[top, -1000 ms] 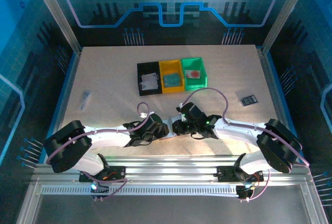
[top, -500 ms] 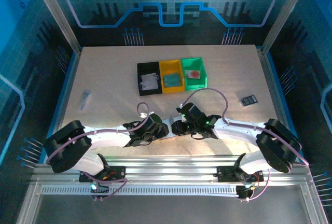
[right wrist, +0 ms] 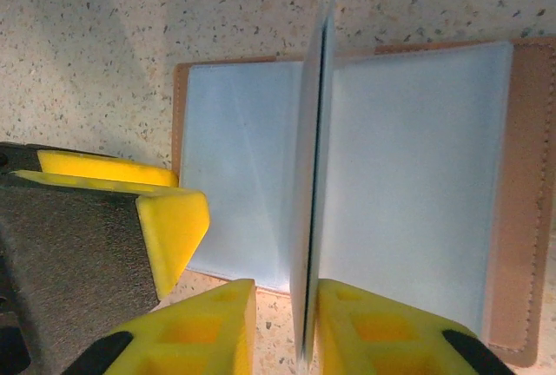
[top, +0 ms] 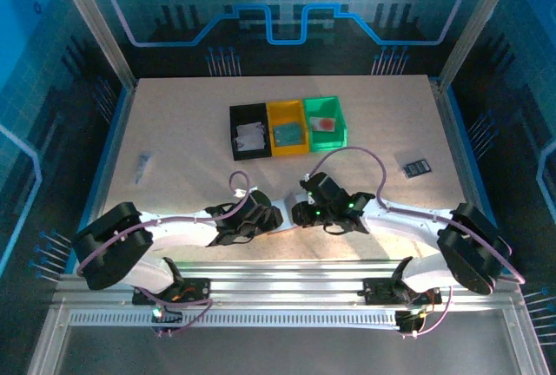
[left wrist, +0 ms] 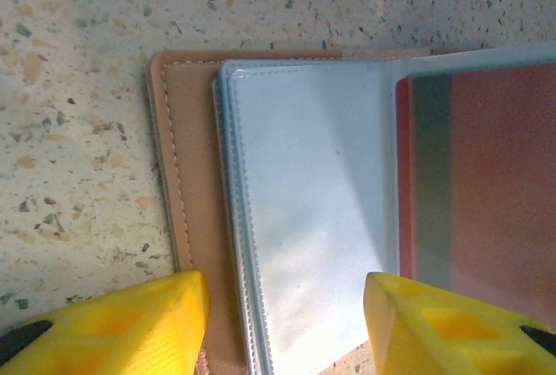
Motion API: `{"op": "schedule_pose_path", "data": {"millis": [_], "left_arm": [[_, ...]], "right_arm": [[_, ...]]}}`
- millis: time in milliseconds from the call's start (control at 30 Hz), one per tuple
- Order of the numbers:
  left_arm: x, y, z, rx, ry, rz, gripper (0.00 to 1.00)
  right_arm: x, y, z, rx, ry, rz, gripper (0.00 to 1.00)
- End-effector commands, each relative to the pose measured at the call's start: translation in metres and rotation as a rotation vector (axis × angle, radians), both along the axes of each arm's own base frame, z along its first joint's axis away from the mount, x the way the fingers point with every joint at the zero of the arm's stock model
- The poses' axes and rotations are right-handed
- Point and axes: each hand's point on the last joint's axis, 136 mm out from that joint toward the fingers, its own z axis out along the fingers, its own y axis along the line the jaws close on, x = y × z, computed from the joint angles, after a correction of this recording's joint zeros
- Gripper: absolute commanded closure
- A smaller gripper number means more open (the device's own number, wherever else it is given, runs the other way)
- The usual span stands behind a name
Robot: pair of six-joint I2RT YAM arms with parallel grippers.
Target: Take the credit cards out of the card holder
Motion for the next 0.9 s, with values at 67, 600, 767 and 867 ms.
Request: {"op": "schedule_pose_path", "data": {"millis": [67, 600, 767, 867], "left_arm": [[-0.019, 0.018, -0.025, 0.063, 0.089, -0.004, 0.48], [-0.016, 0.017, -0.02, 0.058, 0.079, -0.008, 0.48], [-0.017, 0.019, -0.021, 0.063, 0.084, -0.006, 0.48], [-0.017, 0.019, -0.021, 0.063, 0.083, -0.007, 0.48]], "right_arm": [[0.003, 0.002, 0.009, -0.011, -0.019, 0.011, 0.76], [0.006, -0.003, 0.019, -0.032, -0.039, -0.004, 0.83], [0.006, -0.001, 0.021, -0.027, -0.04, 0.001, 0.83], [0.006, -0.001, 0.021, -0.03, -0.039, 0.001, 0.84]]}}
